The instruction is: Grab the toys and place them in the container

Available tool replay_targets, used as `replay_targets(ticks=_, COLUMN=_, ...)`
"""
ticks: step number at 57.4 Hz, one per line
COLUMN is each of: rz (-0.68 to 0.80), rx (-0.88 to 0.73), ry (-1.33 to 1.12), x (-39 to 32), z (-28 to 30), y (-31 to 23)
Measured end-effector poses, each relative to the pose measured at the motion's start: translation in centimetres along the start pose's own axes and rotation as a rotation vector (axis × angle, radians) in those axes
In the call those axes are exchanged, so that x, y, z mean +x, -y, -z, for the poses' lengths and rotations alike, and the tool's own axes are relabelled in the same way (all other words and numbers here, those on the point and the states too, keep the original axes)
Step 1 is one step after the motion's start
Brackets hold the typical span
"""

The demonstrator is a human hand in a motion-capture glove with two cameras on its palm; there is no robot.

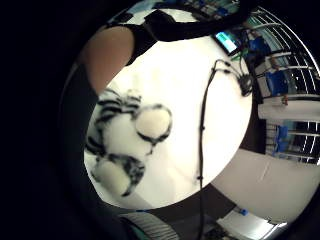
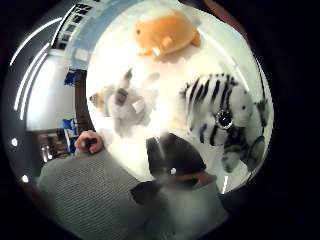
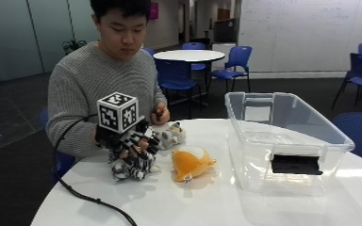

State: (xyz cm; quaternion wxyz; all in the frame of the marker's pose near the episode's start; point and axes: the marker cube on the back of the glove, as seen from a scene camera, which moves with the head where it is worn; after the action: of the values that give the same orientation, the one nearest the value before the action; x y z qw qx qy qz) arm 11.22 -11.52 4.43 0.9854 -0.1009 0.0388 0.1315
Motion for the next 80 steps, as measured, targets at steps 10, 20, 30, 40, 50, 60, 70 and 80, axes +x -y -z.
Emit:
replay_targets(ticks=10, rz=-0.066, rx=-0.080, ry=-0.016, x=0.3, z=-4.0, y=0.2)
replay_targets(ticks=20, rz=-0.032, rx=-0.086, ry=-0.013, x=0.1, z=-5.1, y=-0.2)
replay_targets(ticks=30, rz=-0.014, rx=-0.056, ry=-0.039, x=-0.3, z=-5.1, y=-0.2)
replay_targets(ticks=40, rz=0.063, rx=0.123, ry=-0.014, x=-0.5, z=-5.0, y=0.1)
replay_targets(ticks=50, rz=0.110, rx=0.192, ry=0.048, x=0.0, z=-2.7, y=0.9)
replay_targets(ticks=60, rz=0.152, rx=0.248, ry=0.043, x=-0.8, z=2.7, y=1.7)
replay_targets(ticks=70, rz=0.401, rx=0.287, ry=0.047, x=-5.7, z=8.6, y=4.3)
replay_targets(ticks=80, rz=0.483, rx=0.320, ry=0.188, x=-13.8, z=17.3, y=15.3)
